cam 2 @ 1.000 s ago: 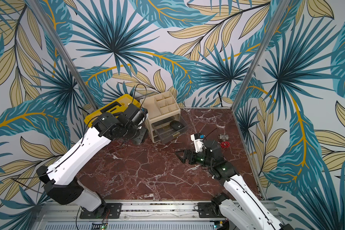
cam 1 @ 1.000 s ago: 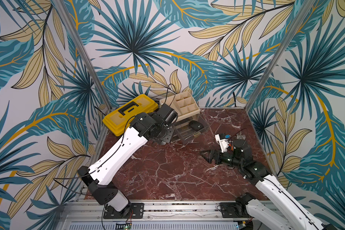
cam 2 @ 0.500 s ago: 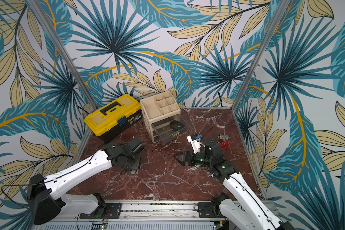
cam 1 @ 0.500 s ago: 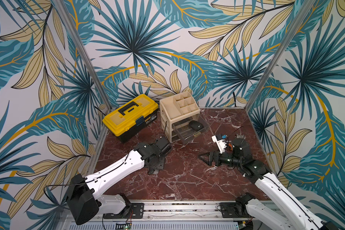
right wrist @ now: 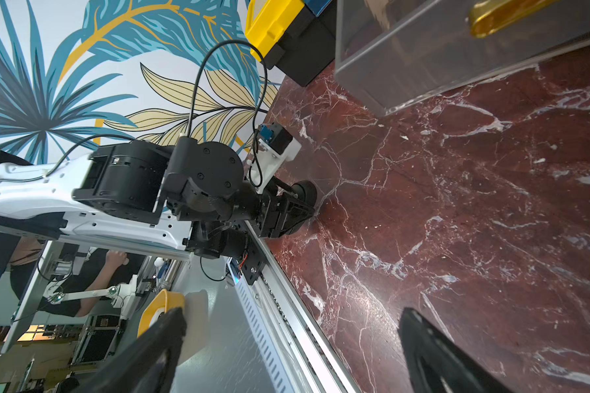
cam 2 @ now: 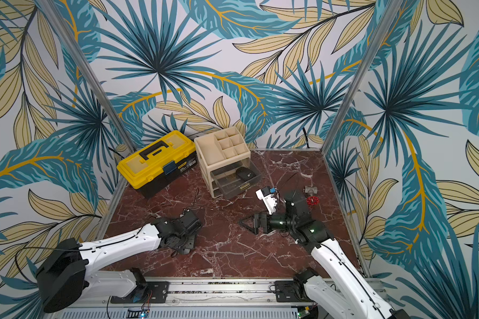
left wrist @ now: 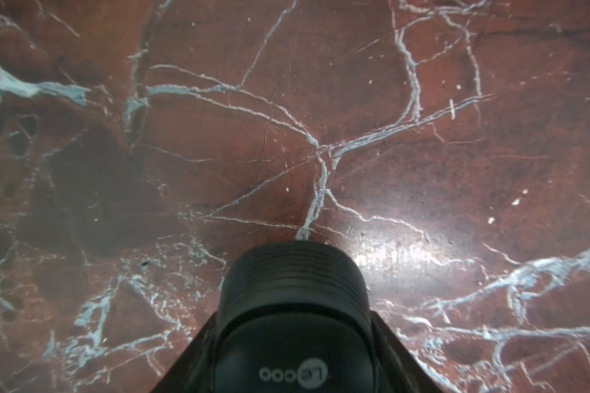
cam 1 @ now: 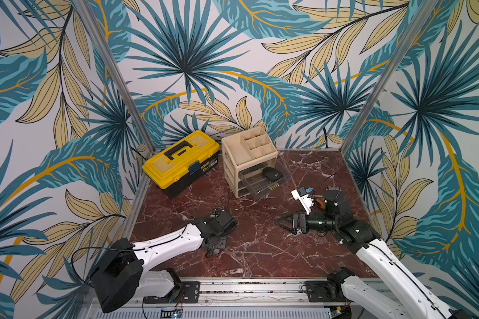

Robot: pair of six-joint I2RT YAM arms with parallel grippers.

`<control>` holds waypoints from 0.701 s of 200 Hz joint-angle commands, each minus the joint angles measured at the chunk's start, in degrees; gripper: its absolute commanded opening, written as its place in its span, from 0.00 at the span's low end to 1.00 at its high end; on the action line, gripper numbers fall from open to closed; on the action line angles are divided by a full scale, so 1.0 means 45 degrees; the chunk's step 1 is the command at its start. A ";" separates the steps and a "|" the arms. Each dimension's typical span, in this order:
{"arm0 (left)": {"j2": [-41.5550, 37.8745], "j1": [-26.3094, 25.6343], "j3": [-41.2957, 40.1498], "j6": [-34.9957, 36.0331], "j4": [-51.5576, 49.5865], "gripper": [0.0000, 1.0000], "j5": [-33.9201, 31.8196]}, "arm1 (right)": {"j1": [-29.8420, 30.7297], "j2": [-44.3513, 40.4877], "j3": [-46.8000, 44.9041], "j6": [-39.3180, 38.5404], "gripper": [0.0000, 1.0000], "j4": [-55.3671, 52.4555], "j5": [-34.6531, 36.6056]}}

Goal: Take the mice out of the drawer
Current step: Place the mouse at the center of the board.

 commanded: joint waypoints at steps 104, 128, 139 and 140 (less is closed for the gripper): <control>0.0360 -0.0108 -0.1191 -0.0236 0.1508 0.58 -0.0161 | 0.0011 -0.0177 -0.0025 -0.0305 0.99 -0.0461 0.0048; 0.0509 -0.0089 -0.1209 -0.0271 0.1548 0.60 -0.0178 | 0.0018 -0.0180 -0.0027 -0.0311 0.99 -0.0506 0.0073; 0.0586 -0.0090 -0.1213 -0.0312 0.1540 0.61 -0.0169 | 0.0006 -0.0203 -0.0040 -0.0306 0.99 -0.0508 0.0106; 0.0589 -0.0089 -0.1211 -0.0313 0.1544 0.61 -0.0169 | 0.0003 -0.0194 -0.0030 -0.0309 0.99 -0.0517 0.0106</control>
